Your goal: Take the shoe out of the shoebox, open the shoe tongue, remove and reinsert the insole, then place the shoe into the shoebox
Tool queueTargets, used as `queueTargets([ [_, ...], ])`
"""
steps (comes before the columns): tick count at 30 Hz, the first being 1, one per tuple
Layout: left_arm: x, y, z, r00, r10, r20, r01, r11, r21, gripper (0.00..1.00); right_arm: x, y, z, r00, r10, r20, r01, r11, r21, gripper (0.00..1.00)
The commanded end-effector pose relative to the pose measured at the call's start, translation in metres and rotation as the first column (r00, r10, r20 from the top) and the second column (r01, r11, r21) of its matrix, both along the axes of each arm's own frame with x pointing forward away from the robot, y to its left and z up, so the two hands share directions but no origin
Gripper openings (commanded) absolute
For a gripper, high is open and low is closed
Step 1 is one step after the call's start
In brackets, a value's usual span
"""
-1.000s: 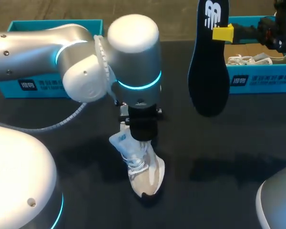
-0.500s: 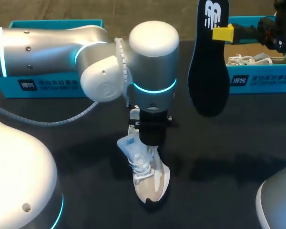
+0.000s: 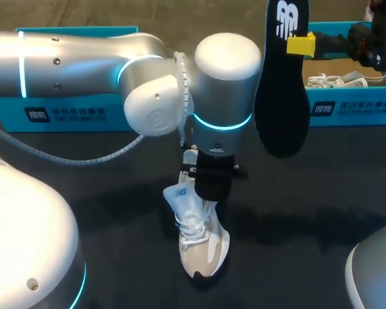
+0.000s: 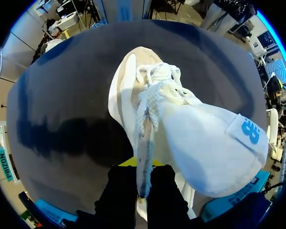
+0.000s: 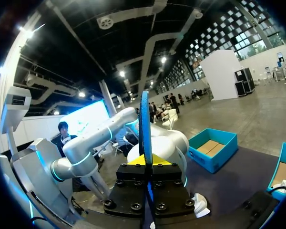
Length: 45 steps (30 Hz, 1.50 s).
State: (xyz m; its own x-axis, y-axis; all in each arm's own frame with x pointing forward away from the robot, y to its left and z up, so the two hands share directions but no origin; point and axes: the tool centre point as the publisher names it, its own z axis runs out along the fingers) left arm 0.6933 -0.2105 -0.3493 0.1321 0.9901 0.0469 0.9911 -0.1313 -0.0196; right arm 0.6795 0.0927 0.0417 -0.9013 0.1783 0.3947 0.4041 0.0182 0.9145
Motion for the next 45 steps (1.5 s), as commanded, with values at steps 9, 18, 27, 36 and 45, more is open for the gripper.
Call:
queueTargets([
  [9, 0.005, -0.004, -0.009, 0.999, 0.049, 0.009, -0.049, 0.999, 0.023, 0.00, 0.003, 0.003, 0.000, 1.000, 0.002, -0.002, -0.002, 1.000, -0.002, 0.00],
  [18, 0.003, 0.009, 0.016, 0.999, 0.050, 0.014, -0.050, 0.999, 0.006, 0.00, 0.003, 0.003, 0.000, 1.000, 0.002, -0.002, -0.002, 1.000, -0.002, 0.00],
  [27, -0.001, 0.017, 0.022, 0.999, 0.041, 0.018, -0.041, 0.999, 0.022, 0.00, 0.003, 0.003, 0.000, 1.000, 0.002, -0.002, -0.002, 1.000, -0.002, 0.00],
  [36, -0.008, 0.018, 0.016, 0.999, 0.037, -0.027, -0.035, 0.998, 0.045, 0.00, 0.003, 0.003, 0.000, 1.000, 0.002, -0.002, -0.002, 1.000, -0.002, 0.00],
  [45, -0.028, 0.023, 0.016, 0.998, 0.029, -0.054, -0.026, 0.998, 0.054, 0.00, 0.003, 0.003, 0.000, 1.000, 0.002, -0.002, -0.002, 1.000, -0.002, 0.00],
])
